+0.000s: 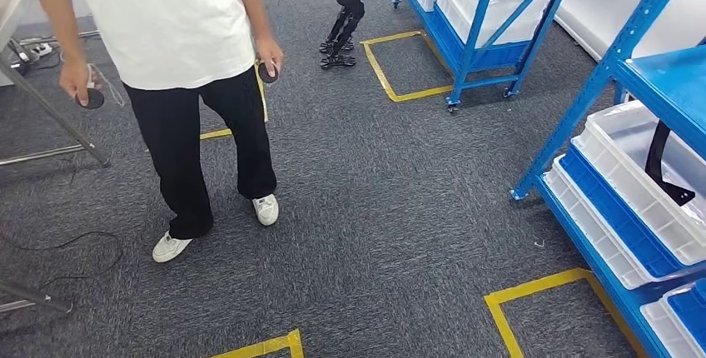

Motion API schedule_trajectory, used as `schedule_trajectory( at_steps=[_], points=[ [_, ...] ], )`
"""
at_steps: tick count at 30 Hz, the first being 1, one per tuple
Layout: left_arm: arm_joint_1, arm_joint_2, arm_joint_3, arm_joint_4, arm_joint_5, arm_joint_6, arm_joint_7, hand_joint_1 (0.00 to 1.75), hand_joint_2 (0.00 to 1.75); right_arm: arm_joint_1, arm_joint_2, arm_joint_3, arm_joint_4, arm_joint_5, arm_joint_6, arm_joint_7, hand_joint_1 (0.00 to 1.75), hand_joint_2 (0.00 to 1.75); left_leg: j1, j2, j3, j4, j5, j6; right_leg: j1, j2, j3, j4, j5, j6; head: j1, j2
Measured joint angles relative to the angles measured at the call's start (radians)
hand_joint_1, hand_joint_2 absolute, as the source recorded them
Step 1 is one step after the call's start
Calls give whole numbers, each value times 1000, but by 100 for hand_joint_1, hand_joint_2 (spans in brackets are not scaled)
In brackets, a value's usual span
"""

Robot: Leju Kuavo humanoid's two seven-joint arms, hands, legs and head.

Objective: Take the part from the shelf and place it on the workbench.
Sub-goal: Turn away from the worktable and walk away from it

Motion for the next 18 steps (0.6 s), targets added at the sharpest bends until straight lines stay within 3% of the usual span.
schedule_trajectory(
  at_steps=[2, 3, 4, 6, 8, 9, 10, 11, 12, 14, 16, 18],
  points=[
    [-5, -1, 0, 0, 1, 1, -1, 0, 0, 0, -1, 2, 0, -2, 0, 0, 0, 0, -4, 20, 1, 3, -5, -6, 4, 9, -1, -11, -2, -15, 0, 0],
    [-8, -2, 0, 0, 0, 1, 1, 0, 0, 1, -1, 3, 0, -4, -1, 0, 0, 0, -2, 21, 2, 7, -11, -10, 3, 20, -1, -12, -2, -21, 0, 0],
    [-11, -4, -1, 0, 0, 1, 3, 0, 0, 1, -1, 4, 0, -5, -1, -1, 0, 0, 1, 8, -4, 24, -25, -14, 3, 30, 0, -13, -1, -26, 0, 0],
    [-14, -5, -1, 0, -1, 0, 7, 0, 0, -2, -2, 7, 0, -7, -1, -2, 0, 0, 9, -40, -48, 129, -84, -23, 1, 51, 1, -16, 3, -38, 0, 0],
    [-11, -5, -3, 0, -1, 0, 9, 0, 0, -6, -2, 7, 0, -8, -1, -3, 0, 0, 12, -70, -124, 293, -152, -27, 2, 75, 1, -16, 4, -44, 0, 0],
    [-9, -5, -4, 0, -1, 0, 10, 0, 0, -6, -2, 7, 0, -9, -1, -4, 0, 0, 13, -74, -153, 349, -166, -28, 2, 89, 1, -16, 5, -45, 0, 0],
    [-8, -5, -5, 0, -1, 0, 11, 0, 0, -5, -2, 7, 0, -10, -1, -5, 0, 0, 13, -76, -164, 363, -159, -26, 2, 103, 2, -16, 5, -45, 0, 0],
    [-8, -5, -5, 0, -1, 0, 11, 0, 0, -5, -2, 7, 0, -11, -1, -5, 0, 0, 13, -79, -153, 332, -131, -24, 2, 117, 3, -16, 6, -45, 0, 0],
    [-9, -5, -6, 0, -1, 0, 11, 0, 0, -4, -2, 7, 0, -13, -1, -6, 0, 0, 14, -87, -124, 260, -90, -22, 2, 130, 5, -16, 7, -45, 0, 0],
    [-11, -5, -6, 0, -1, 0, 11, 0, 0, -5, -2, 7, 0, -16, -1, -6, 0, 0, 19, -131, -55, 99, -16, -19, 1, 155, 3, -14, 9, -40, 0, 0],
    [-13, -6, -9, 0, -1, -1, 11, 0, 0, -5, -3, 8, 0, -17, -1, -7, 0, 0, 21, -164, -29, 28, 7, -20, 0, 178, -7, -13, 16, -31, 0, 0],
    [-13, -7, -12, 0, -1, -2, 12, 0, 0, 0, -5, 8, 0, -18, -1, -7, 0, 0, 19, -150, -28, 21, 11, -15, -4, 197, -15, -15, 22, -20, 0, 0]
  ],
)
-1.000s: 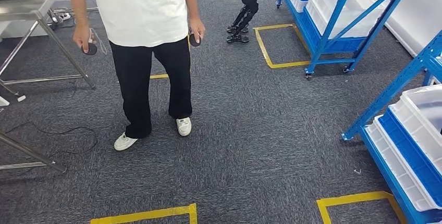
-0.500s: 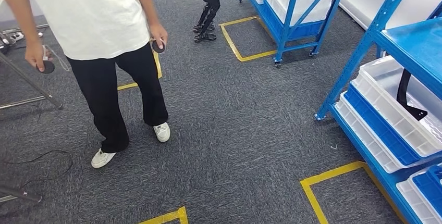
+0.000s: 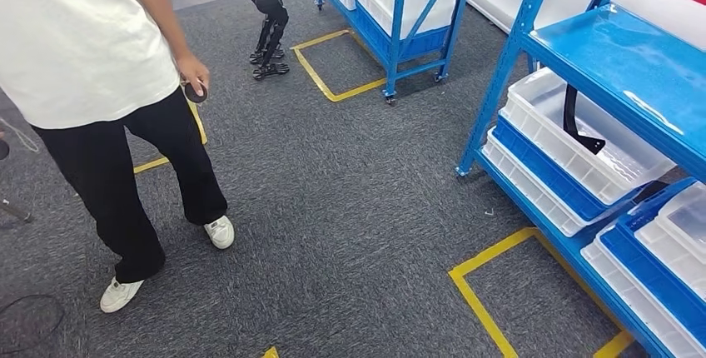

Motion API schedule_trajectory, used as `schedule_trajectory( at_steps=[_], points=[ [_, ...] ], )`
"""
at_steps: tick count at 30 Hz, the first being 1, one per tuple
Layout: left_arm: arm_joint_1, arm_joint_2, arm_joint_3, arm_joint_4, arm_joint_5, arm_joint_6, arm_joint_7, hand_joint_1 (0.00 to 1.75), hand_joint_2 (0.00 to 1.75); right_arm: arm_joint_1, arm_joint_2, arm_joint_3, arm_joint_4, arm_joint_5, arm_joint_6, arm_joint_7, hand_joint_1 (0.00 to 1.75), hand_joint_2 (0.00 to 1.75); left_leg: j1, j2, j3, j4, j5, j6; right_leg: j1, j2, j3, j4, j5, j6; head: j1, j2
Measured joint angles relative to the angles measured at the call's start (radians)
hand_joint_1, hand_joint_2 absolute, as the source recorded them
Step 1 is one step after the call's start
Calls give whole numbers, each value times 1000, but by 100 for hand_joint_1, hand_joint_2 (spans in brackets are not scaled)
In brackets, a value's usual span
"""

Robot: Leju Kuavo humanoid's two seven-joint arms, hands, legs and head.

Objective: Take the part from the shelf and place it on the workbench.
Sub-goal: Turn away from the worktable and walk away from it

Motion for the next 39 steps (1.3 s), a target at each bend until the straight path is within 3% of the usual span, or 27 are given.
schedule_trajectory(
  at_steps=[2, 4, 6, 7, 8, 9, 11, 13, 15, 17, 18, 20, 21, 22, 23, 24, 26, 27, 28, 30, 31, 33, 35, 37, 38, 39],
  points=[
    [-2, -3, -2, 0, 0, -1, 1, 0, 0, 4, -2, 0, 0, -3, 0, -1, 0, 0, -1, 23, 3, -7, 8, 11, 1, -30, -17, 32, -26, 9, 1, 0],
    [-1, -4, -3, 0, 0, -2, 2, 0, 0, 1, -2, 1, 0, -8, 0, -2, 0, 0, -4, 49, 2, -11, 13, 18, 5, -92, -68, 156, -100, 15, 1, 0],
    [3, -4, -4, 0, 1, -2, 2, 0, 0, -1, -3, 1, 0, -10, 0, -5, 0, 0, -7, 78, -1, -11, 14, 20, 5, -117, -127, 300, -163, 20, 1, 0],
    [3, -4, -4, 0, 0, -2, 2, 0, 0, -1, -3, 1, 0, -11, 0, -7, 0, 0, -7, 92, -2, -10, 14, 20, 5, -121, -136, 329, -169, 20, 1, 0],
    [3, -5, -5, 0, 0, -3, 2, 0, 0, 0, -3, 1, 0, -14, 0, -10, 0, 0, -7, 105, -2, -10, 14, 20, 6, -124, -122, 311, -154, 19, 1, 0],
    [2, -6, -5, 0, -1, -3, 2, 0, 0, 0, -4, 1, 0, -16, 0, -11, 0, 0, -7, 116, -1, -10, 13, 20, 6, -131, -87, 252, -124, 16, 1, 0],
    [-1, -8, -6, 0, -2, -3, 3, 0, 0, 0, -7, 1, 0, -21, 0, -14, 0, 0, -10, 136, 1, -9, 10, 17, 15, -170, 4, 89, -62, 5, 1, 0],
    [-2, -8, -7, 0, -3, -3, 7, 0, 0, -2, -11, 2, 0, -23, -1, -17, 0, 0, -14, 155, 1, -7, 7, 11, 25, -196, 45, 5, -40, -8, 1, 0],
    [-3, -8, -7, 0, -3, -4, 11, 0, 0, -2, -13, 2, 0, -26, -1, -19, 0, 0, -17, 175, 2, -7, 5, 3, 26, -181, 44, -3, -39, -18, 1, 0],
    [-5, -8, -8, 0, -3, -5, 12, 0, 0, -1, -15, 4, 0, -29, -2, -20, 0, 0, -14, 157, -7, 20, -19, -7, 20, -163, 45, -9, -33, -28, 1, 0],
    [-5, -9, -8, 0, -3, -5, 12, 0, 0, -2, -15, 4, 0, -29, -2, -20, 0, 0, -12, 134, -26, 66, -48, -12, 16, -154, 45, -12, -29, -34, 1, 0],
    [-2, -9, -9, 0, -3, -5, 12, 0, 0, -6, -15, 6, 0, -30, -3, -20, 0, 0, -4, 88, -92, 220, -125, -22, 14, -135, 41, -12, -24, -40, 1, 0],
    [1, -9, -9, 0, -2, -5, 12, 0, 0, -6, -15, 6, 0, -31, -3, -21, 0, 0, -1, 80, -124, 293, -152, -25, 14, -122, 39, -12, -21, -41, 1, 0],
    [4, -9, -10, 0, -2, -5, 12, 0, 0, -6, -15, 7, 0, -31, -3, -21, 0, 0, 1, 77, -142, 333, -161, -28, 14, -109, 37, -12, -19, -41, 1, 0],
    [5, -9, -10, 0, -2, -5, 12, 0, 0, -5, -15, 8, 0, -31, -3, -21, 0, 0, 2, 75, -137, 329, -149, -28, 14, -95, 35, -11, -17, -39, 1, 0],
    [5, -9, -10, 0, -2, -5, 11, 0, 0, -4, -15, 8, 0, -31, -3, -21, 0, 0, 4, 70, -112, 278, -119, -28, 13, -81, 35, -11, -14, -37, 1, 0],
    [1, -10, -10, 0, -2, -5, 10, 0, 0, -4, -14, 10, 0, -31, -3, -21, 0, 0, 9, 29, -30, 112, -47, -28, 12, -54, 32, -9, -10, -30, 1, 0],
    [0, -10, -10, 0, -2, -5, 9, 0, 0, -6, -14, 11, 0, -32, -4, -21, 0, 0, 12, 7, 0, 46, -25, -27, 13, -42, 28, -6, -8, -26, 1, 0],
    [-1, -10, -10, 0, -2, -5, 8, 0, 0, -6, -14, 12, 0, -32, -4, -21, 0, 0, 13, -9, 16, 9, -15, -26, 14, -31, 22, -4, -5, -22, 1, 0],
    [-1, -11, -11, 0, -1, -5, 8, 0, 0, -3, -14, 14, 0, -33, -5, -21, 0, 0, 12, -2, 17, -3, -13, -19, 12, -8, 10, -3, 3, -11, 2, 0],
    [-2, -13, -11, 0, -1, -5, 8, 0, 0, 1, -15, 14, 0, -34, -7, -21, 0, 0, 11, 9, 16, -4, -10, -13, 10, -11, 5, 1, 2, -6, 2, 0],
    [-5, -15, -11, 0, -1, -4, 8, 0, 0, 3, -16, 15, 0, -35, -9, -21, 0, 0, 11, 33, 16, -7, -2, 1, 10, -54, -20, 55, -37, 3, 2, 0],
    [-4, -15, -11, 0, 0, -4, 8, 0, 0, 0, -15, 16, 0, -36, -11, -21, 0, 0, 8, 58, 14, -7, 1, 8, 10, -107, -80, 198, -117, 11, 2, 0],
    [0, -15, -11, 0, -1, -4, 8, 0, 0, -1, -15, 16, 0, -37, -12, -21, 0, 0, 6, 87, 11, -6, 2, 9, 7, -121, -132, 326, -166, 16, 2, 0],
    [0, -15, -11, 0, -1, -4, 8, 0, 0, -1, -14, 16, 0, -37, -12, -21, 0, 0, 6, 100, 10, -6, 1, 9, 6, -124, -131, 333, -162, 17, 2, 0],
    [0, -15, -11, 0, -1, -4, 8, 0, 0, 0, -14, 16, 0, -37, -12, -21, 0, 0, 6, 112, 11, -6, 1, 9, 6, -128, -108, 297, -140, 17, 2, 0]
  ],
)
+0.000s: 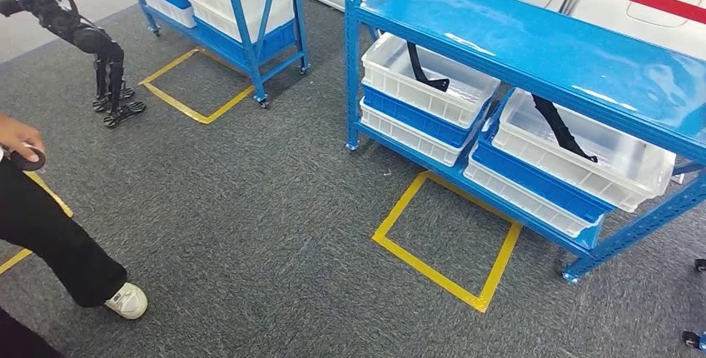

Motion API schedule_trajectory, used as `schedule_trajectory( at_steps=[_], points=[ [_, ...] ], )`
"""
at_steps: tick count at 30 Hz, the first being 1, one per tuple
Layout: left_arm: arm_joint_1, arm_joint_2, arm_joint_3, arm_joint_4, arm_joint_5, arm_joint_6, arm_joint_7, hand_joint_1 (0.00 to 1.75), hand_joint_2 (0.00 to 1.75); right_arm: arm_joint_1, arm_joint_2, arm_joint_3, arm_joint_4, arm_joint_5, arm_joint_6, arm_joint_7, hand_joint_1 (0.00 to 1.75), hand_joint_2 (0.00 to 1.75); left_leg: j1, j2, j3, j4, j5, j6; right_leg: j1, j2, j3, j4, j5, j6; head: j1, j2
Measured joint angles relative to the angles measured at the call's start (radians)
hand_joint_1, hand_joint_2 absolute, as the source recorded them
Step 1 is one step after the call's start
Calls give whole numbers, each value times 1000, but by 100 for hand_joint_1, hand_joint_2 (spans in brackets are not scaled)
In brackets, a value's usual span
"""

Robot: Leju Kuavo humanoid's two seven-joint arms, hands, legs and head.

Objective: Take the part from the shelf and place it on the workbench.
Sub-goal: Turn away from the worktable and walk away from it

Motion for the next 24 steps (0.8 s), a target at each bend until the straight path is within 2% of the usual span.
schedule_trajectory(
  at_steps=[1, 3, 4, 5, 7, 9, 11, 12, 13, 14, 15, 16, 18, 19, 20, 22, 23, 24],
  points=[
    [-1, 0, 0, 0, 0, 0, 0, 0, 0, 0, 0, 0, 0, 0, 0, 0, 0, 0, 0, 10, 1, 0, -1, -1, 0, -10, 42, -74, 33, -2, 0, 0],
    [-4, -1, 0, 0, 0, 0, 0, 0, 0, 0, -1, 0, 0, -1, 0, 0, 0, 0, -3, 30, 3, 1, -3, -6, 9, -55, 125, -229, 84, -15, 0, 0],
    [-4, -1, 0, 0, -1, 0, 0, 0, 0, -1, -2, 0, 0, 0, 0, 0, 0, 0, -4, 39, 3, 1, -5, -11, 15, -69, 146, -273, 94, -22, 0, 0],
    [-5, -1, 0, 0, -1, 0, 0, 0, 0, -1, -3, 0, 0, 0, 0, -1, 0, 0, -6, 50, 3, 1, -6, -16, 21, -74, 152, -290, 95, -30, 0, 0],
    [-7, -2, -1, 0, -2, -1, 0, 0, 0, 0, -3, 0, 0, 0, 0, -3, 0, 0, -6, 61, 5, 1, -9, -27, 19, -52, 149, -293, 100, -43, 0, 0],
    [-11, -3, -1, 0, -1, -1, 0, 0, 0, 0, -3, 0, 0, -2, 0, -4, 0, 0, -4, 27, -11, 45, -41, -37, 12, -34, 151, -300, 107, -55, 0, 0],
    [-11, -3, -1, 0, 0, -1, -1, 0, 0, -4, -2, 1, 0, -4, 0, -4, 0, 0, -1, -21, -69, 178, -112, -44, 8, -15, 149, -302, 113, -63, 0, 0],
    [-8, -3, -1, 0, 1, -1, -1, 0, 0, -6, -2, 1, 0, -4, 0, -4, 0, 0, 0, -31, -105, 257, -145, -46, 8, -3, 147, -302, 115, -65, 0, 0],
    [-5, -3, -1, 0, 1, -1, 0, 0, 0, -6, -1, 1, 0, -4, 0, -4, 0, 0, 1, -35, -131, 314, -162, -47, 8, 10, 145, -302, 117, -65, 0, 0],
    [-2, -3, -1, 0, 1, -1, 0, 0, 0, -5, -1, 2, 0, -4, 0, -4, 0, 0, 2, -37, -140, 333, -160, -48, 7, 25, 144, -301, 119, -64, 0, 0],
    [-1, -3, -1, 0, 2, -1, 0, 0, 0, -4, -1, 3, 0, -5, 0, -3, 0, 0, 3, -39, -126, 305, -137, -49, 6, 39, 143, -301, 122, -62, 0, 0],
    [-1, -3, -1, 0, 2, -1, 0, 0, 0, -4, -1, 4, 0, -5, 0, -3, 0, 0, 6, -46, -93, 237, -100, -49, 4, 53, 143, -301, 124, -59, 0, 0],
    [-3, -3, -1, 0, 2, -1, 0, 0, 0, -4, 0, 7, 0, -5, 0, -3, 0, 0, 12, -86, -16, 76, -37, -49, 4, 78, 140, -298, 128, -50, 0, 0],
    [-4, -3, -1, 0, 2, -1, 0, 0, 0, -5, 0, 8, 0, -6, 0, -3, 0, 0, 14, -104, 6, 27, -22, -47, 4, 89, 136, -296, 130, -45, 0, 0],
    [-4, -3, -1, 0, 2, -1, 0, 0, 0, -5, 0, 8, 0, -6, 0, -3, 0, 0, 14, -114, 15, 4, -18, -44, 5, 99, 131, -294, 133, -41, 0, 0],
    [-3, -5, -1, 0, 1, -1, 0, 0, 0, -1, -1, 9, 0, -6, 0, -3, 0, 0, 10, -98, 13, 1, -16, -31, 2, 117, 122, -293, 137, -30, 1, 0],
    [-3, -6, -1, 0, 1, 0, 0, 0, 0, 3, -1, 10, 0, -6, -1, -3, 0, 0, 9, -87, 13, 1, -14, -23, 1, 109, 116, -285, 132, -26, 1, 0],
    [-4, -7, -1, 0, 1, 0, 0, 0, 0, 4, -1, 12, 0, -6, -1, -3, 0, 0, 9, -77, 12, 0, -10, -16, 1, 88, 102, -258, 112, -22, 2, 0]
  ],
)
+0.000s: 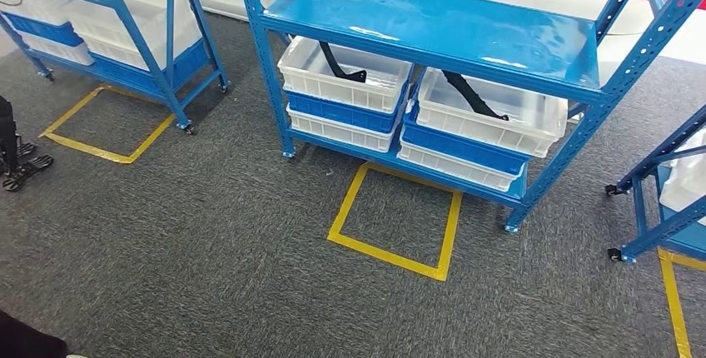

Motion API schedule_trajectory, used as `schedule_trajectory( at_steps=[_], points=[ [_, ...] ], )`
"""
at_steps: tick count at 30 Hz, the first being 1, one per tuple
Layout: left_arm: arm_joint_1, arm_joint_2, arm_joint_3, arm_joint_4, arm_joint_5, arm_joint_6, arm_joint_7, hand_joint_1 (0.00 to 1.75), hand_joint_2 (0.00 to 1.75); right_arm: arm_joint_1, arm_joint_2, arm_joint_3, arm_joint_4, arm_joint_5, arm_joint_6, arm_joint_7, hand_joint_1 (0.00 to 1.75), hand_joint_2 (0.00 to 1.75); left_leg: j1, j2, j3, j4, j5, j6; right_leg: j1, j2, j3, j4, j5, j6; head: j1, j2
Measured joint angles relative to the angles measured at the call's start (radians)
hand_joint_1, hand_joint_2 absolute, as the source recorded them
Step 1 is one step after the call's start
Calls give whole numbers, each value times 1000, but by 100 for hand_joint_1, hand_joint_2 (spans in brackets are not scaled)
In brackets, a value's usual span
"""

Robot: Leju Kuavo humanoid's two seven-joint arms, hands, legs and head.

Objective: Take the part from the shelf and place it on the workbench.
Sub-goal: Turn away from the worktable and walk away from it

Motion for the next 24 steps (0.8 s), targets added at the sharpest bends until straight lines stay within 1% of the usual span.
schedule_trajectory(
  at_steps=[1, 2, 3, 4, 5, 6, 7, 8, 9, 10, 11, 12, 13, 14, 15, 16, 17, 18, 19, 20, 21, 22, 24],
  points=[
    [-2, 0, 0, 0, 0, 1, 0, 0, 0, -1, 0, 2, 0, 0, 0, 0, 0, 0, 1, 12, -1, -1, 3, 6, 0, -27, -22, 50, -32, 3, 1, 0],
    [-2, 0, 0, 0, 0, 1, 0, 0, 0, -2, 1, 3, 0, -1, 0, 0, 0, 0, 0, 23, -3, -1, 5, 9, 0, -56, -53, 121, -73, 7, 1, 0],
    [-1, 0, 0, 0, 0, 2, 0, 0, 0, -4, 1, 4, 0, -1, 0, 0, 0, 0, 0, 36, -5, -1, 6, 11, -1, -72, -87, 201, -113, 10, 1, 0],
    [1, 0, 0, 0, 0, 2, 0, 0, 0, -5, 2, 4, 0, -1, -1, 0, 0, 0, -1, 49, -7, 0, 7, 12, -2, -78, -113, 266, -139, 13, 1, 0],
    [3, 0, 0, 0, 0, 2, 0, 0, 0, -5, 2, 5, 0, -1, -1, 0, 0, 0, -1, 62, -8, 0, 7, 12, -4, -82, -123, 298, -147, 14, 1, 0],
    [3, 0, 0, 0, 0, 2, 0, 0, 0, -4, 3, 5, 0, -1, -1, 0, 0, 0, 0, 74, -8, 0, 7, 12, -5, -85, -112, 290, -136, 14, 1, 0],
    [3, 0, 0, 0, 0, 2, 0, 0, 0, -3, 3, 5, 0, -2, -1, 0, 0, 0, 0, 84, -7, 0, 6, 11, -6, -92, -81, 239, -109, 13, 1, 0],
    [2, -1, 0, 0, 0, 2, 0, 0, 0, -2, 3, 5, 0, -3, -1, 0, 0, 0, 0, 95, -6, 0, 6, 9, -5, -107, -36, 163, -77, 10, 1, 0],
    [0, -1, 0, 0, 0, 2, 0, 0, 0, -3, 3, 5, 0, -3, -1, 0, 0, 0, -2, 105, -4, 1, 4, 5, -1, -131, 7, 84, -52, 5, 1, 0],
    [-1, -1, 0, 0, 0, 2, 0, 0, 0, -4, 3, 5, 0, -4, -1, 0, 0, 0, -5, 115, -4, 1, 2, -1, 4, -149, 39, 24, -36, 0, 1, 0],
    [-2, -1, 0, 0, 0, 2, 0, 0, 0, -5, 2, 5, 0, -4, -1, -1, 0, 0, -7, 125, -3, 1, 1, -7, 8, -161, 55, -10, -30, -6, 2, 0],
    [-2, -1, 0, 0, 0, 2, 0, 0, 0, -5, 2, 6, 0, -4, -1, -1, 0, 0, -9, 136, -1, 1, 0, -13, 12, -159, 57, -22, -31, -10, 2, 0],
    [-4, -1, 0, 0, 0, 2, 0, 0, 0, -4, 2, 6, 0, -4, -1, -1, 0, 0, -9, 147, 1, -1, -1, -19, 11, -145, 56, -23, -29, -16, 2, 0],
    [-7, -1, 0, 0, 0, 2, 0, 0, 0, -2, 3, 6, 0, -4, -1, -1, 0, 0, -7, 144, 2, 3, -7, -25, 8, -135, 57, -26, -27, -20, 2, 0],
    [-9, -1, 0, 0, 0, 2, 0, 0, 0, -2, 3, 7, 0, -3, -1, -1, 0, 0, -6, 129, -4, 23, -22, -31, 5, -125, 58, -29, -25, -25, 2, 0],
    [-11, -1, 0, 0, 0, 2, 0, 0, 0, -4, 4, 9, 0, -1, -1, -1, 0, 0, -5, 105, -22, 66, -49, -36, 2, -117, 60, -32, -22, -31, 2, 0],
    [-10, -1, 0, 0, 0, 2, 0, 0, 0, -5, 5, 10, 0, 3, -3, -1, 0, 0, -2, 77, -52, 133, -84, -39, 0, -111, 60, -33, -20, -35, 2, 0],
    [-8, -1, 0, 0, 0, 2, 0, 0, 0, -7, 5, 12, 0, 9, -5, 0, 0, 0, -2, 57, -89, 213, -122, -41, 0, -103, 58, -33, -18, -39, 2, 0],
    [-4, -1, 0, 0, 0, 2, 0, 0, 0, -7, 5, 15, 0, 17, -8, 1, 0, 0, -2, 47, -123, 286, -148, -42, 0, -94, 58, -33, -17, -41, 2, 0],
    [0, -1, -1, 0, 0, 2, 1, 0, 0, -7, 5, 18, 0, 25, -10, 4, 0, 0, -2, 43, -145, 328, -157, -43, 0, -85, 57, -33, -17, -41, 2, 0],
    [3, -1, -1, 0, 0, 2, 2, 0, 0, -6, 5, 23, 0, 31, -11, 8, 0, 0, -1, 40, -147, 327, -145, -43, 0, -77, 58, -33, -17, -41, 2, 0],
    [4, -1, -1, 0, 0, 2, 2, 0, 0, -6, 6, 27, 0, 37, -11, 12, 0, 0, -1, 39, -129, 283, -116, -42, -1, -71, 59, -33, -16, -41, 2, 0],
    [2, -1, -2, 0, -1, 2, 4, 0, 0, -5, 6, 35, 0, 42, -11, 22, 0, 87, 1, 35, -59, 127, -46, -40, 0, -61, 60, -31, -16, -35, 2, 0]
  ],
)
